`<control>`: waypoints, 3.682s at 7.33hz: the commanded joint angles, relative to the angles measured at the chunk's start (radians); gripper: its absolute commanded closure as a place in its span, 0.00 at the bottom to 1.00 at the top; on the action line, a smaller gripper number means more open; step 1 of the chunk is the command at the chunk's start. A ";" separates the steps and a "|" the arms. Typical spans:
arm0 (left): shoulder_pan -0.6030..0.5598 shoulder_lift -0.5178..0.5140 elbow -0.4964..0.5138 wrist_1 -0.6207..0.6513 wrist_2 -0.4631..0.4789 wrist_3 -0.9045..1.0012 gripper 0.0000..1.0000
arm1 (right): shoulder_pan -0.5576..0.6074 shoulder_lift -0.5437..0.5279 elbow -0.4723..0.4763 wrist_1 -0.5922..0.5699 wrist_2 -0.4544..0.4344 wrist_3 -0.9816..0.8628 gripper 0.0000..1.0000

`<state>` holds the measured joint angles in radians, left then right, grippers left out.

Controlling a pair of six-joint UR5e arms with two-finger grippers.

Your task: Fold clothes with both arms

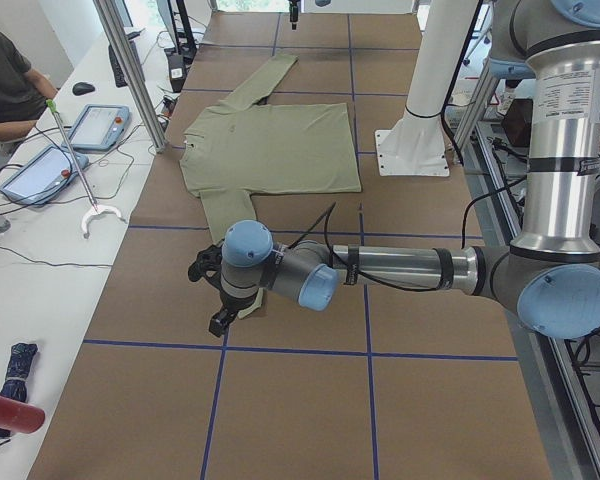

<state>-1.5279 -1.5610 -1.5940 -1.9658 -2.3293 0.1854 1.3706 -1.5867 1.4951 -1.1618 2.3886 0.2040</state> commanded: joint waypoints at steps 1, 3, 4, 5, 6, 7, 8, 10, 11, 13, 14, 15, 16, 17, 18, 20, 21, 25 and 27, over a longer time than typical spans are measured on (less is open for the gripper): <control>0.000 -0.011 0.022 -0.042 0.004 -0.050 0.00 | -0.068 0.128 -0.177 0.107 -0.015 0.054 0.00; 0.000 -0.008 0.025 -0.065 -0.001 -0.061 0.00 | -0.134 0.154 -0.269 0.275 -0.095 0.080 0.00; 0.000 -0.008 0.025 -0.065 -0.002 -0.061 0.00 | -0.156 0.159 -0.277 0.280 -0.095 0.122 0.00; 0.000 -0.008 0.022 -0.065 -0.002 -0.060 0.00 | -0.180 0.157 -0.277 0.281 -0.097 0.171 0.00; 0.000 -0.008 0.019 -0.065 -0.002 -0.060 0.00 | -0.185 0.145 -0.270 0.281 -0.086 0.187 0.00; 0.000 -0.008 0.020 -0.065 -0.002 -0.058 0.00 | -0.183 0.119 -0.262 0.283 -0.080 0.187 0.00; 0.000 -0.007 0.020 -0.067 -0.004 -0.055 0.00 | -0.183 0.100 -0.259 0.284 -0.083 0.187 0.00; 0.000 -0.007 0.022 -0.067 -0.004 -0.053 0.00 | -0.183 0.088 -0.257 0.283 -0.085 0.187 0.00; -0.001 -0.005 0.022 -0.067 -0.004 -0.055 0.00 | -0.183 0.091 -0.257 0.283 -0.083 0.187 0.00; 0.000 -0.005 0.025 -0.067 -0.004 -0.055 0.00 | -0.183 0.097 -0.257 0.274 -0.085 0.189 0.12; 0.000 -0.005 0.025 -0.067 -0.004 -0.055 0.00 | -0.183 0.096 -0.259 0.272 -0.083 0.189 0.33; -0.001 -0.005 0.025 -0.067 -0.004 -0.055 0.00 | -0.182 0.094 -0.259 0.272 -0.083 0.189 0.44; -0.002 -0.007 0.026 -0.067 -0.004 -0.055 0.00 | -0.183 0.093 -0.259 0.272 -0.083 0.189 0.51; -0.002 -0.007 0.026 -0.067 -0.004 -0.055 0.00 | -0.182 0.091 -0.259 0.272 -0.081 0.189 0.62; 0.000 -0.007 0.026 -0.067 -0.004 -0.055 0.00 | -0.182 0.093 -0.259 0.269 -0.081 0.190 0.70; 0.000 -0.007 0.026 -0.067 -0.004 -0.057 0.00 | -0.182 0.105 -0.254 0.264 -0.080 0.195 1.00; 0.000 -0.007 0.026 -0.067 -0.004 -0.057 0.00 | -0.180 0.103 -0.222 0.248 -0.080 0.196 1.00; 0.000 -0.008 0.031 -0.065 -0.004 -0.057 0.00 | -0.142 0.184 0.104 -0.093 -0.006 0.204 1.00; 0.000 -0.011 0.052 -0.065 -0.004 -0.057 0.00 | -0.171 0.484 0.160 -0.513 0.012 0.206 1.00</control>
<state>-1.5278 -1.5708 -1.5555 -2.0310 -2.3332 0.1288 1.2192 -1.2781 1.6184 -1.4308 2.3902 0.4086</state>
